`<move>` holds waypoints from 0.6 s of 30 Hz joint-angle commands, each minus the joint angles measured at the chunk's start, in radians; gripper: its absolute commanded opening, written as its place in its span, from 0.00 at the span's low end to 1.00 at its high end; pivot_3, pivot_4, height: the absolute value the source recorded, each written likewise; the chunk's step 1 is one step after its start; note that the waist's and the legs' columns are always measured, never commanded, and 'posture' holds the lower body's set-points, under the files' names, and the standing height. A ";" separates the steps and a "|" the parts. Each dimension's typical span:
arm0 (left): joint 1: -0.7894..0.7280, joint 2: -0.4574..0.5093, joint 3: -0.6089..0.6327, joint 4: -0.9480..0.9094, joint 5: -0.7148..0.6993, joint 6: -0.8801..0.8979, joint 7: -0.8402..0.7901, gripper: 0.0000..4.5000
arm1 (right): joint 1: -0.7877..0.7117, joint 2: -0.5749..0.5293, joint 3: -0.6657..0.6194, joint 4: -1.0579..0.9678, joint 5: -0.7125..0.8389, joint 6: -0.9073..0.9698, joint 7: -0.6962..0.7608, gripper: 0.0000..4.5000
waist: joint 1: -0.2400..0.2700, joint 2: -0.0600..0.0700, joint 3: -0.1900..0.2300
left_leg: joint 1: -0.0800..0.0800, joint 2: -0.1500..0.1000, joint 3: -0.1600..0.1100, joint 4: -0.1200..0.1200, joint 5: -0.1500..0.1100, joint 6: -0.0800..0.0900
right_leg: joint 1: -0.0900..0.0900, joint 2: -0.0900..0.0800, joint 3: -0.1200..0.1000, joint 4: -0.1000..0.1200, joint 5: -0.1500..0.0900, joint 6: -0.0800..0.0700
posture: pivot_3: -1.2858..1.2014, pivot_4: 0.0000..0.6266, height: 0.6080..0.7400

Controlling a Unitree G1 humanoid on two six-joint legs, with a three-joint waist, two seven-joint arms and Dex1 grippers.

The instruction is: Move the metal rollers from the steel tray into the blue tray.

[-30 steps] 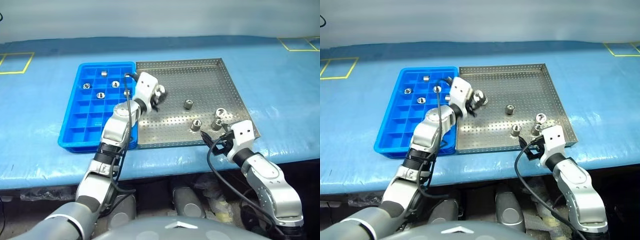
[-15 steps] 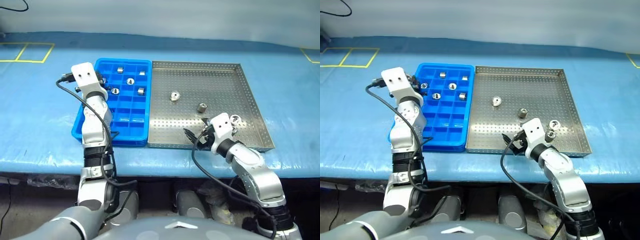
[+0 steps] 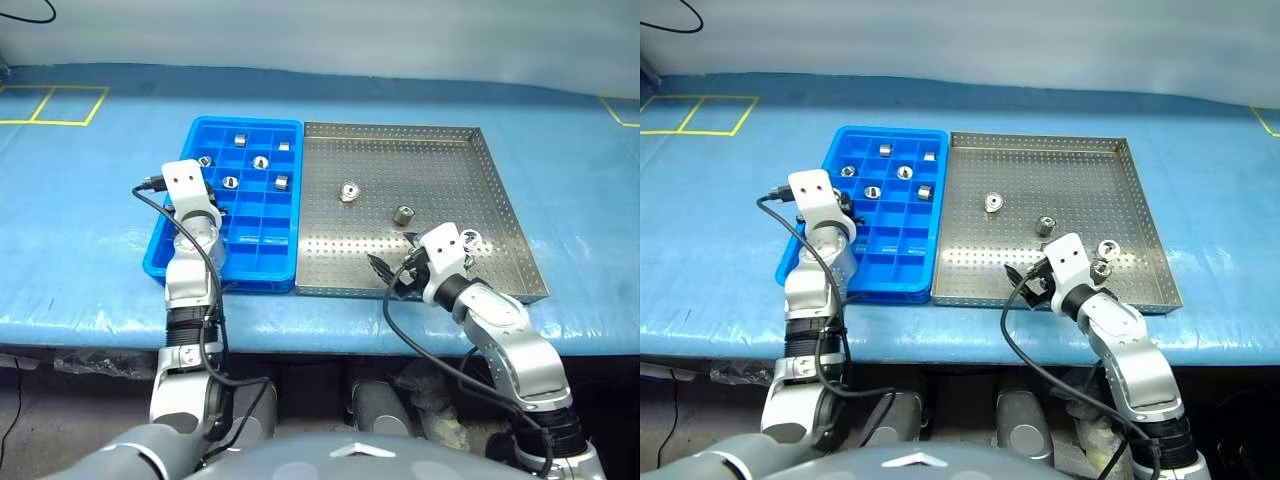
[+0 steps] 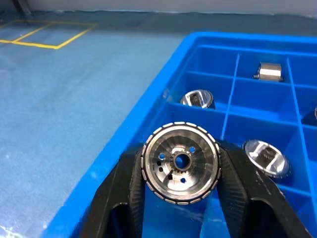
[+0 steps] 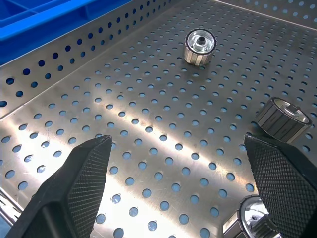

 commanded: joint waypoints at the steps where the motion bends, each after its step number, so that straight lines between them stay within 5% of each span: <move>1: -0.004 -0.010 0.039 -0.040 -0.014 -0.008 0.054 0.38 | -0.008 -0.002 -0.002 -0.018 -0.006 -0.023 0.002 1.00 | -0.001 0.000 0.000 | 0.000 0.000 0.000 0.000 0.000 0.000 | 0.000 0.000 0.000 0.000 0.000 0.000 | 0.53 0.24 1.00; 2: -0.003 -0.011 0.044 -0.040 -0.014 -0.007 0.065 0.38 | -0.009 -0.002 -0.003 -0.017 -0.006 -0.023 0.003 1.00 | -0.001 0.000 0.000 | 0.000 0.000 0.000 0.000 0.000 0.000 | 0.000 0.000 0.000 0.000 0.000 0.000 | 0.53 0.24 1.00; 6: 0.000 0.003 0.017 -0.052 -0.028 -0.046 0.013 0.68 | -0.016 -0.003 0.000 -0.013 -0.008 -0.023 0.005 1.00 | -0.001 0.000 0.000 | 0.000 0.000 0.000 0.000 0.000 0.000 | 0.000 0.000 0.000 0.000 0.000 0.000 | 0.53 0.24 1.00; 9: 0.008 0.010 -0.036 -0.100 -0.112 -0.153 -0.172 0.90 | -0.018 -0.001 0.001 -0.013 -0.008 -0.022 0.004 1.00 | 0.000 0.000 0.000 | 0.000 0.000 0.000 0.000 0.000 0.000 | 0.000 0.000 0.000 0.000 0.000 0.000 | 0.53 0.24 1.00; 18: -0.118 0.040 -0.207 -0.045 -0.191 -0.264 -0.521 0.90 | -0.006 0.006 0.001 -0.027 -0.011 -0.020 -0.006 1.00 | -0.001 0.000 0.000 | 0.000 0.000 0.001 0.000 0.000 0.000 | 0.001 -0.001 0.000 -0.001 -0.003 -0.005 | 0.51 0.24 1.00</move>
